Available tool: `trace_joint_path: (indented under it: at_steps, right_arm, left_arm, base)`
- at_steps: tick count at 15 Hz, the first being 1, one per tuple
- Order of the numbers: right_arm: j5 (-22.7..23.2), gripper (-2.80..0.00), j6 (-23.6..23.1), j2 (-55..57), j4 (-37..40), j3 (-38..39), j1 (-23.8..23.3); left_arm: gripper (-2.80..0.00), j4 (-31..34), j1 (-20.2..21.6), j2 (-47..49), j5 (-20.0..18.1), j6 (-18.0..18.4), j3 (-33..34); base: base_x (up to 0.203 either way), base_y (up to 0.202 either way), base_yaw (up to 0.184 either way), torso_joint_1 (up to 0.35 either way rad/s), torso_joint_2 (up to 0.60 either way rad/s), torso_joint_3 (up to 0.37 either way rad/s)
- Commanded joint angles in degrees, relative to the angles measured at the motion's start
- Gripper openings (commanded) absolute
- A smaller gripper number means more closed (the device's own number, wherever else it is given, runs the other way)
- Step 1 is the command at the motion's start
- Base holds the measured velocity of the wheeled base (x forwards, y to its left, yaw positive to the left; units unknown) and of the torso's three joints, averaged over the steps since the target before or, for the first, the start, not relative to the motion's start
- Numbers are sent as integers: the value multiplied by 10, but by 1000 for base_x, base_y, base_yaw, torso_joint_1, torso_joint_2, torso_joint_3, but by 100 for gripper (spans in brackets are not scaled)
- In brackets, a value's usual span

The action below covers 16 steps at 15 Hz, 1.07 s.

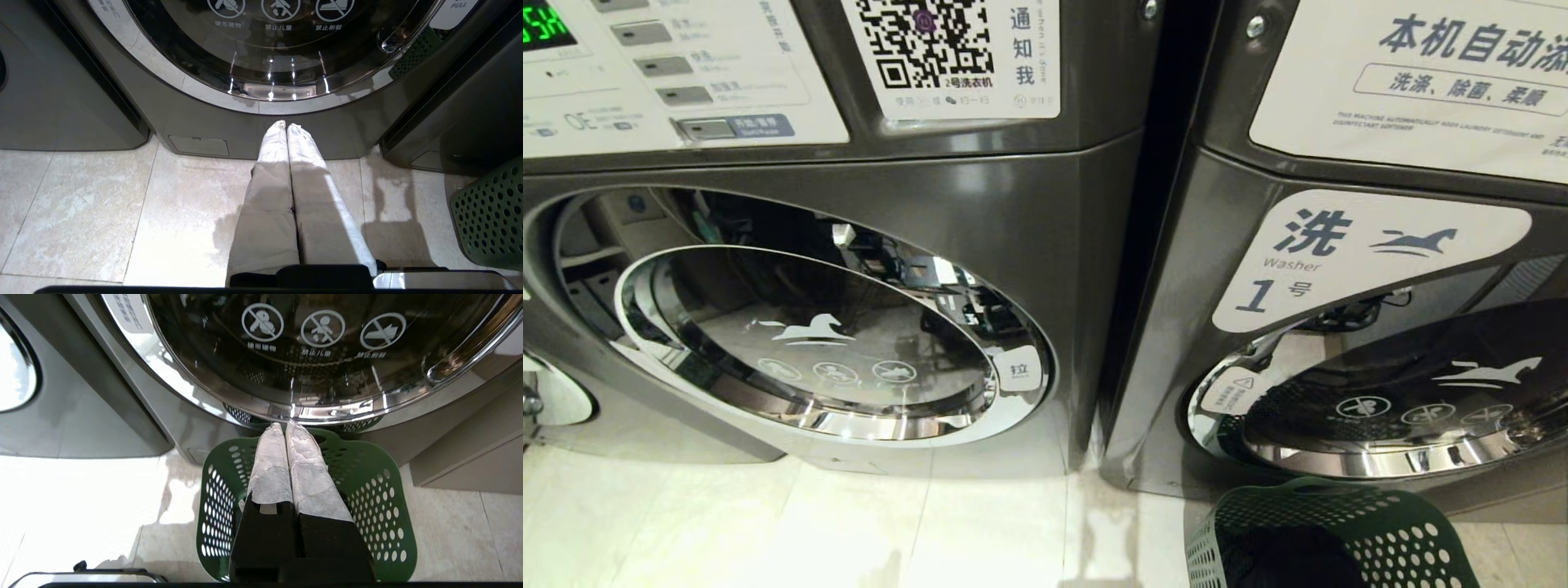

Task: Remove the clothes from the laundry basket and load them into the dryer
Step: Take the clothes out of the basket

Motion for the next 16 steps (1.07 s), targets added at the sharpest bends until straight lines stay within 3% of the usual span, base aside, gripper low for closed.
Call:
trace_joint_path:
  at_steps: [1, 8, 16]
  right_arm:
    - [0, -280, 0, -1, 0, 0, 0]
    - [0, -280, 0, -1, 0, 0, 0]
    - [0, -280, 0, -1, 0, 0, 0]
  left_arm:
    - [-280, 0, 0, 0, 0, 0, 0]
    - [-280, 0, 0, 0, 0, 0, 0]
    - [-280, 0, 0, 0, 0, 0, 0]
  base:
    - [0, 0, 0, 0, 0, -147]
    - [0, 0, 0, -3, 18, -10]
    - [0, 0, 0, -49, 397, 343]
